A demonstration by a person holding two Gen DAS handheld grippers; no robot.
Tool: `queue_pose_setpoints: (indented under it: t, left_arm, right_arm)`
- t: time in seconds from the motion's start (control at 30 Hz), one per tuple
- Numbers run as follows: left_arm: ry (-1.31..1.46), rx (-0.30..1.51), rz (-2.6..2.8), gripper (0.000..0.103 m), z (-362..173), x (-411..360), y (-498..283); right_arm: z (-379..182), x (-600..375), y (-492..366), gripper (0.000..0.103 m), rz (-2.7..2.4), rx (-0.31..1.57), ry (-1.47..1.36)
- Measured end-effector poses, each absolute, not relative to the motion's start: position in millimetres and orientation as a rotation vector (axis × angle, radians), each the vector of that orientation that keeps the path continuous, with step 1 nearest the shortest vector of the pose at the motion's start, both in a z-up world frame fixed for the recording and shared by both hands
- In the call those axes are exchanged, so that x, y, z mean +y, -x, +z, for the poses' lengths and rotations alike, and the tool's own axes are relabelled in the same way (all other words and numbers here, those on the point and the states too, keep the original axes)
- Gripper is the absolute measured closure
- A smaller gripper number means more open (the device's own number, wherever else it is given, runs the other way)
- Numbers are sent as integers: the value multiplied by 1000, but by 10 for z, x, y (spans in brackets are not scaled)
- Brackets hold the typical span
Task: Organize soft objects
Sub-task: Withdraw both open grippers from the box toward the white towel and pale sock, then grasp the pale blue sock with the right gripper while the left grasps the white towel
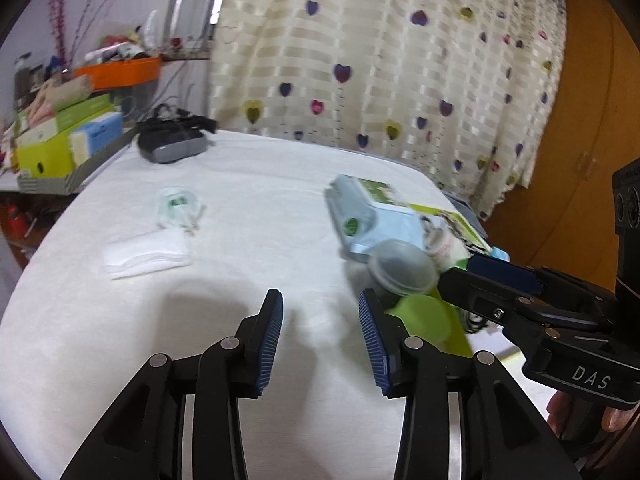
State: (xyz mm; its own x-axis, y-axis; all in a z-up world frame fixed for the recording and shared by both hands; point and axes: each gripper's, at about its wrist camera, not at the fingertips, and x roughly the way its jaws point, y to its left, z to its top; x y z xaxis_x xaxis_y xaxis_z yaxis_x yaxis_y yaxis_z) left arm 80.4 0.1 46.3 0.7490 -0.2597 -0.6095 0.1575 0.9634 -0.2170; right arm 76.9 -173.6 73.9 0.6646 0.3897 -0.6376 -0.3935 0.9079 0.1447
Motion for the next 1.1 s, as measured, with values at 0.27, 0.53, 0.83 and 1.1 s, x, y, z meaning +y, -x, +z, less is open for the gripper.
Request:
queue_pose_setpoints:
  t: [0.27, 0.53, 0.83, 1.1]
  left_arm:
    - [218, 699, -134, 64, 350, 531, -942]
    - [268, 707, -58, 60, 216, 1078, -1080]
    - [300, 719, -20, 59, 104, 1499, -1256]
    - [318, 732, -5, 59, 13, 1766, -1371]
  right_arm:
    - [675, -1290, -1002, 53, 497, 749, 38]
    - [581, -762, -1366, 53, 551, 784, 50]
    - [385, -196, -1894, 53, 588, 832, 64]
    - [131, 128, -2367, 53, 571, 888, 56]
